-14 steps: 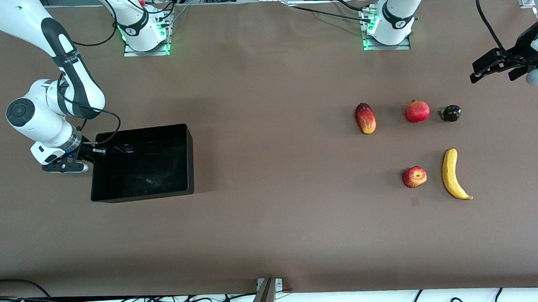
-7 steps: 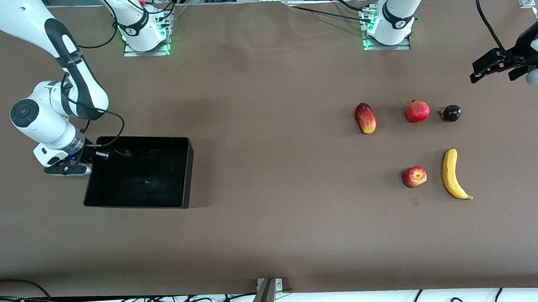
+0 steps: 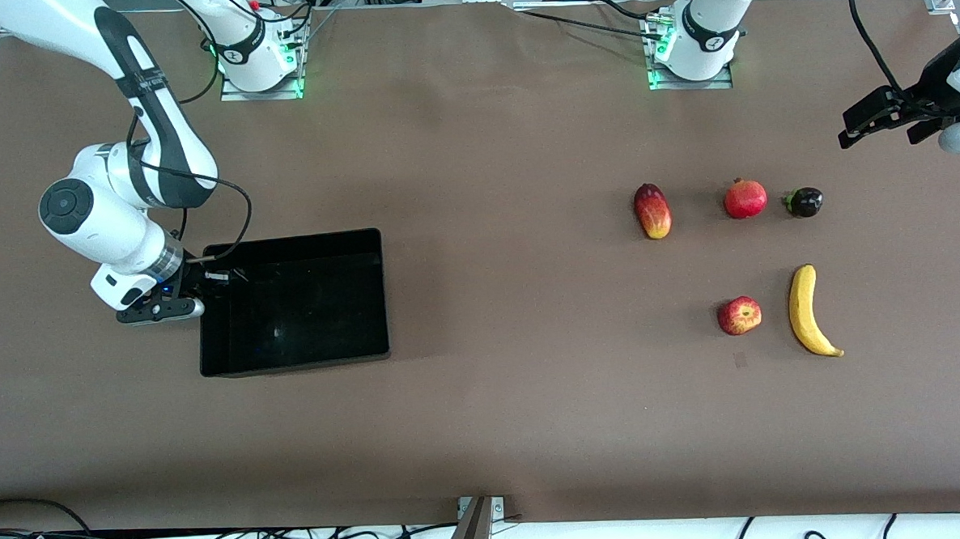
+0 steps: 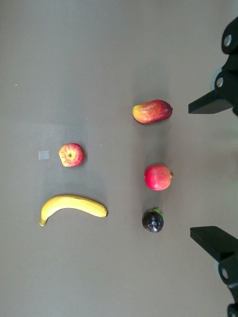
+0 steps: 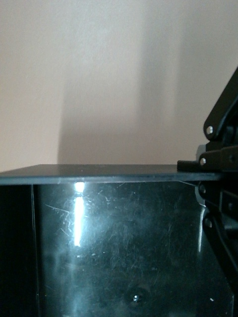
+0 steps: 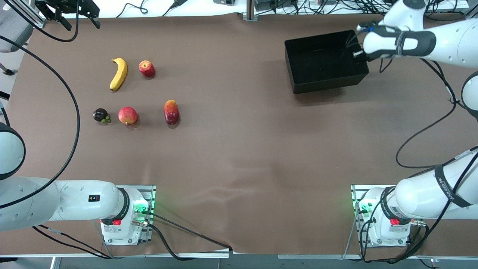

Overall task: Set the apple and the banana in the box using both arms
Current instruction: 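Drag the black box with the right gripper toward the fruit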

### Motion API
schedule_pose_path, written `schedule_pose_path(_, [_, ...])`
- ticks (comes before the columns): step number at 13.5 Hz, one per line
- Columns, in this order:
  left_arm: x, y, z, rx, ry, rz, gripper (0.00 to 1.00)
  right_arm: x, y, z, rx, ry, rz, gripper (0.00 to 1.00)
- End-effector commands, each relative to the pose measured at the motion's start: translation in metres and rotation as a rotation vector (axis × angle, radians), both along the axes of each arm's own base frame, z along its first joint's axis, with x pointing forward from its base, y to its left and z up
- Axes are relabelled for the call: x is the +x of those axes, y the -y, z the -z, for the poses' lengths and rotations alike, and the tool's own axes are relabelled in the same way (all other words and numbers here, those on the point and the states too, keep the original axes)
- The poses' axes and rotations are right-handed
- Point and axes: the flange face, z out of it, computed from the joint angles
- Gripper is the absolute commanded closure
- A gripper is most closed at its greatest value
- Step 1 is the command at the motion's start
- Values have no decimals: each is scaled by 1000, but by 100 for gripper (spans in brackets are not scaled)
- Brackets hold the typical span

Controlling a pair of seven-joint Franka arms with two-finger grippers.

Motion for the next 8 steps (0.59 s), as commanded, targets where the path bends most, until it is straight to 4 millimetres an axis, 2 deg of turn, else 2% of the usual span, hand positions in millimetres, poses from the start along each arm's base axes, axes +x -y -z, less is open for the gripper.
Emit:
schedule_pose_path(1, [-5, 0, -2, 2, -3, 6, 0, 17, -69, -57, 8, -21, 79, 100])
schedule_pose_path(3, [-4, -1, -1, 1, -4, 11, 0, 18, -138, -62, 20, -9, 120, 100])
schedule_pose_path(5, [-5, 0, 1, 1, -10, 8, 0, 15, -219, -48, 28, -3, 140, 100])
schedule_pose_path(7, [-5, -1, 1, 0, -10, -1, 0, 21, -276, -27, 43, -6, 147, 100])
schedule_pose_path(8, [-5, -1, 5, 0, -18, -3, 0, 17, -311, -23, 54, 1, 140, 100])
